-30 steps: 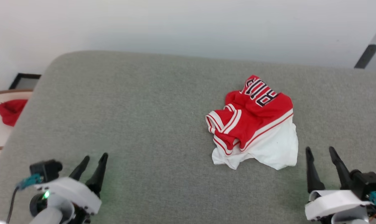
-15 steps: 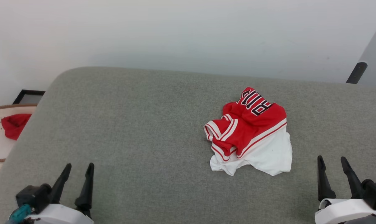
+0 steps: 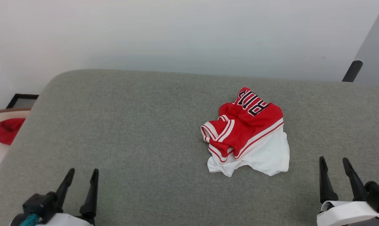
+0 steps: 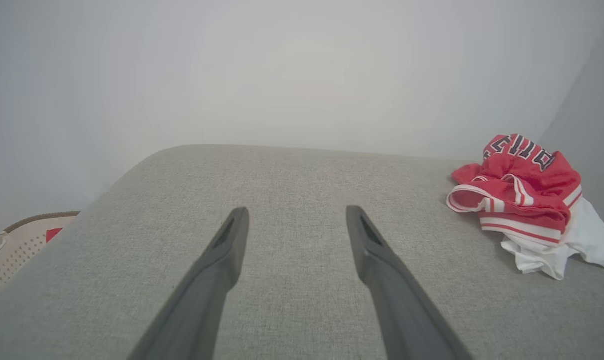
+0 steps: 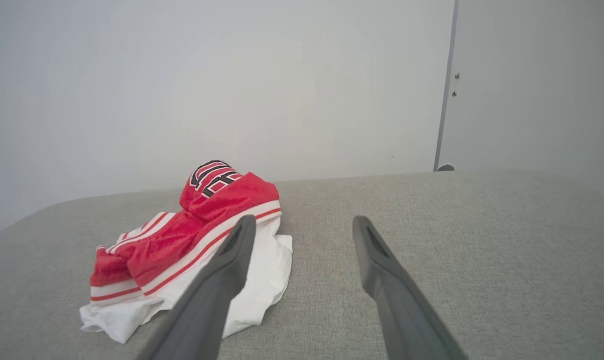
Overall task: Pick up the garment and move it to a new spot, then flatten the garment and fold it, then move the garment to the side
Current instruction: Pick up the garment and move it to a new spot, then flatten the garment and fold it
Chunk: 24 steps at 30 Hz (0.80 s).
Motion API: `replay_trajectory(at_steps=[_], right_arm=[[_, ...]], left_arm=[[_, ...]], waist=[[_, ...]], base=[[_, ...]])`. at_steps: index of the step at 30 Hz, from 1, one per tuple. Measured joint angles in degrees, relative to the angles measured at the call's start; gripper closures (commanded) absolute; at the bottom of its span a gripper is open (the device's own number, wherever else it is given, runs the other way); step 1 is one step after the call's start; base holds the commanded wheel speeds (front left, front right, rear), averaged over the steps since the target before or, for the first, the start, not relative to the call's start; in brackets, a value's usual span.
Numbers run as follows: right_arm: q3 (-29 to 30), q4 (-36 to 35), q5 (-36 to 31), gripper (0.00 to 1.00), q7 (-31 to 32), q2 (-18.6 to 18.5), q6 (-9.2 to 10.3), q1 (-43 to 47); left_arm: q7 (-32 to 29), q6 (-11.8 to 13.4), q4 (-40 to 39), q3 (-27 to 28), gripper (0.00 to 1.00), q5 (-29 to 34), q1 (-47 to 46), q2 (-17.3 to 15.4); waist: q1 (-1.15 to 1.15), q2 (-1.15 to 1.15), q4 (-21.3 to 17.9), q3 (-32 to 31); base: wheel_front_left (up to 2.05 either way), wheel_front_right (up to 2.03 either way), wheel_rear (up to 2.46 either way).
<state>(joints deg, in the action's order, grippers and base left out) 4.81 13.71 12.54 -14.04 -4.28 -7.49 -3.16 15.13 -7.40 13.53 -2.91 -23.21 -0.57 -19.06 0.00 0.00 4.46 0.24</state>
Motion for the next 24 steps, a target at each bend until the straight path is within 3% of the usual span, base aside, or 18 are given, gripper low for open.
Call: replay_trajectory(at_steps=[17,20,24], right_arm=[[-1.35,0.55,-0.97,0.0,1.99,0.38,0.0,-0.63],[-3.32,1.11,-1.54,0.0,5.39,-0.93,0.0,-1.49],[-7.23,2.23,-1.04,0.0,14.55,-4.24,0.0,-4.61]], left_arm=[[0.0,0.0,-0.54,0.21,0.0,1.98,0.3,1.1],[0.0,0.0,-0.55,0.07,0.0,1.93,0.41,1.72],[0.0,0.0,-0.41,-0.22,0.0,1.52,0.36,2.42]], waist=[[0.0,0.0,0.49,1.39],[0.0,0.0,0.67,1.63],[0.0,0.0,0.98,2.45]], base=[[0.0,0.0,0.0],[0.0,0.0,0.0],[0.0,0.0,0.0]])
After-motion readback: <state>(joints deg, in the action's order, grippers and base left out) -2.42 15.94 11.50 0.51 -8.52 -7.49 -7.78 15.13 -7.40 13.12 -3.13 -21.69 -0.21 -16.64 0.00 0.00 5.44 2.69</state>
